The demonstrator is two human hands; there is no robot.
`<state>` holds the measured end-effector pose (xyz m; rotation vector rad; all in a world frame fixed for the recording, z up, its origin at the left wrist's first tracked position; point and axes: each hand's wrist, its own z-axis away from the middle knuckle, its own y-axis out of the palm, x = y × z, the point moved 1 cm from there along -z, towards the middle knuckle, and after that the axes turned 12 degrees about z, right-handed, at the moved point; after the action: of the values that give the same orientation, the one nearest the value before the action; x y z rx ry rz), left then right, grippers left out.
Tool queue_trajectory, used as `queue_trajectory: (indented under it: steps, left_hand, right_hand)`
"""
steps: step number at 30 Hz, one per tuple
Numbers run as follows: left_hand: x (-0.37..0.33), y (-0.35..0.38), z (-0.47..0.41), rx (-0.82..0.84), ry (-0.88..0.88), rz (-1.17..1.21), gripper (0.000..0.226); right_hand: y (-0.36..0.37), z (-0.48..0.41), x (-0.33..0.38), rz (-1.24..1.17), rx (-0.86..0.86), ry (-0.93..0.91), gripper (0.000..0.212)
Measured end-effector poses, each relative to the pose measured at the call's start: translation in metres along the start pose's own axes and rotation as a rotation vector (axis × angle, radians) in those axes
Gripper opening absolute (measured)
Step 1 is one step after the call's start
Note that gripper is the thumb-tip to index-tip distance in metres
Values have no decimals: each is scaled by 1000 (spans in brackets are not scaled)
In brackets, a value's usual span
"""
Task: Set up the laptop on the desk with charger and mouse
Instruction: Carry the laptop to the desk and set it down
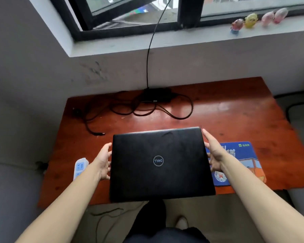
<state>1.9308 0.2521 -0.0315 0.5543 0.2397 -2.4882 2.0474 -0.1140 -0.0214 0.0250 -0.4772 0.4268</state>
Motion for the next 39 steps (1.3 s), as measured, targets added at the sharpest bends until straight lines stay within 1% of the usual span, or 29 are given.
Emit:
queue_trajectory:
  steps: [4,8,11,14,17,19,25,28,31,35,38,39]
  left_hand:
    - [-37,16,-40,-4,-61,-44,47]
    - [-62,29,-64,-21,-118,-52,40]
    - [-73,35,-70,-5,-128,-56,43]
    - [-76,38,-77,-10,-150,-48,47]
    - [-70,40,-81,-30,-159,-40,53]
    - [-65,41,-82,-39,-158,-23,54]
    - [-54,41,-89,-8,-127,58,55]
    - [-47,42,-93,11,-104,67,62]
    - [-43,43,-89,35,-76,73,66]
    - [-34,40,-84,1,-46,68,62]
    - [-26,39,-81,-12,-39,64,59]
    - [-25,40,-80,-16,-31,64,58]
  right_hand:
    - [12,-36,26,-49,-26,27,65]
    - [19,-69,37,-35,-71,57,66]
    - [22,-80,43,-65,-53,77,70]
    - [23,-94,46,-43,-96,95,87]
    - [23,-100,50,-5,-139,109,116]
    - [22,-105,51,4,-170,115,123]
    - [16,-108,54,-9,-186,50,122]
    - [16,-106,52,2,-134,36,111]
    - [20,-103,49,15,-131,26,102]
    - [22,-100,42,2,-141,31,87]
    - [20,-97,37,9,-136,33,88]
    - [20,-96,36,19,-139,40,93]
